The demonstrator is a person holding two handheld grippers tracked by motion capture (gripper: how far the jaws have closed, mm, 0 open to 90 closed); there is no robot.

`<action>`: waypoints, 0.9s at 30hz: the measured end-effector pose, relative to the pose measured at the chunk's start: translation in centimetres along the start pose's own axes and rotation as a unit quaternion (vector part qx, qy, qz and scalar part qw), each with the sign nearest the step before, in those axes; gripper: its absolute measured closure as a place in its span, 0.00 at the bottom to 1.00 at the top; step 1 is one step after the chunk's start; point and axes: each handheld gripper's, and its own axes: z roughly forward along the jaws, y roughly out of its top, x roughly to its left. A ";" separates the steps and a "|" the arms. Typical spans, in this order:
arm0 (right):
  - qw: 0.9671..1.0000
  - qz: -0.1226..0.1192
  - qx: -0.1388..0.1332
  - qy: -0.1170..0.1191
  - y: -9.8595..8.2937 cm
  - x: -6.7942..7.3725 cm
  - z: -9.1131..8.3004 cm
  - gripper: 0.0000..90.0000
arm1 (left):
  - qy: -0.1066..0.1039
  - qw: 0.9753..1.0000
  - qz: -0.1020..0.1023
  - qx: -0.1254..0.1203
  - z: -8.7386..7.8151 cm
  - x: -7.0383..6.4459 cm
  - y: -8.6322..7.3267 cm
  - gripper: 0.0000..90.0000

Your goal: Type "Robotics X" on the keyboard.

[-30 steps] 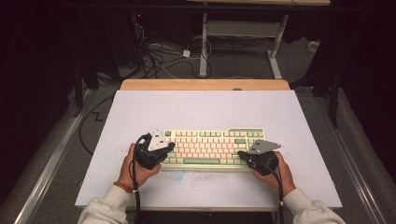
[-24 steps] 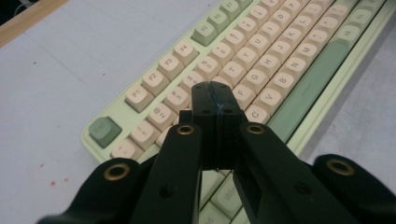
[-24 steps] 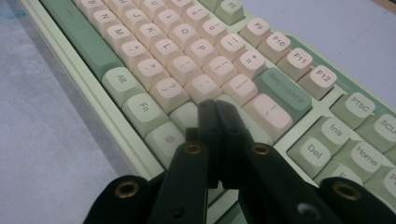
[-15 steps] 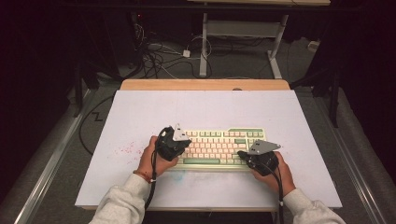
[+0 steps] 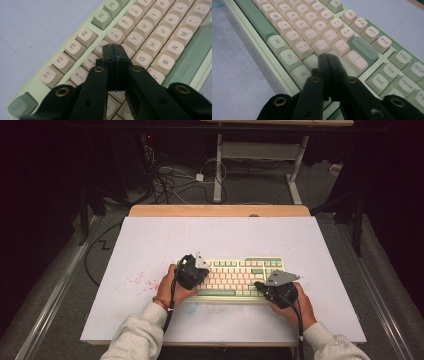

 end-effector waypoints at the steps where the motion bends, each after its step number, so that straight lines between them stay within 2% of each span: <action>1: 1.000 -0.002 0.001 0.000 0.0 0.0 0.0 1.00 | 0.000 1.000 0.000 0.001 0.1 0.0 0.0 0.97; 2: 1.000 -0.002 0.001 0.000 0.0 0.0 0.0 1.00 | 0.001 1.000 0.002 0.009 0.2 -0.1 0.0 0.97; 7: 1.000 -0.003 0.001 -0.001 0.0 0.0 0.0 1.00 | 0.006 1.000 0.006 0.006 0.0 -0.2 0.1 0.96; 9: 1.000 -0.007 -0.001 -0.004 0.1 0.0 -0.3 1.00 | 0.009 1.000 0.006 -0.003 -0.5 -0.1 0.1 0.96; 10: 1.000 -0.005 -0.008 -0.003 0.1 0.0 -0.5 1.00 | 0.012 1.000 0.006 -0.016 -1.1 0.0 0.0 0.96; 11: 1.000 -0.003 -0.012 -0.004 0.2 -0.1 -0.7 1.00 | 0.012 1.000 0.006 -0.016 -1.1 0.0 0.0 0.96; 13: 1.000 -0.002 -0.018 -0.003 0.4 -0.2 -1.2 1.00 | 0.016 0.999 0.007 -0.032 -2.0 0.1 -0.1 0.95; 15: 1.000 -0.001 -0.025 -0.006 0.5 -0.3 -1.5 1.00 | 0.018 0.999 0.007 -0.036 -2.2 0.0 -0.1 0.94; 18: 1.000 0.002 -0.030 -0.006 0.6 -0.4 -1.9 1.00 | 0.025 0.998 0.017 -0.046 -2.8 -0.1 -0.4 0.92; 22: 0.999 0.004 -0.037 -0.004 0.8 -0.5 -2.5 1.00 | 0.038 0.997 0.030 -0.067 -3.9 -0.2 -1.1 0.82; 27: 0.999 0.004 -0.043 -0.003 0.9 -0.5 -3.0 1.00 | 0.056 0.994 0.039 -0.089 -4.8 -0.1 -2.3 0.59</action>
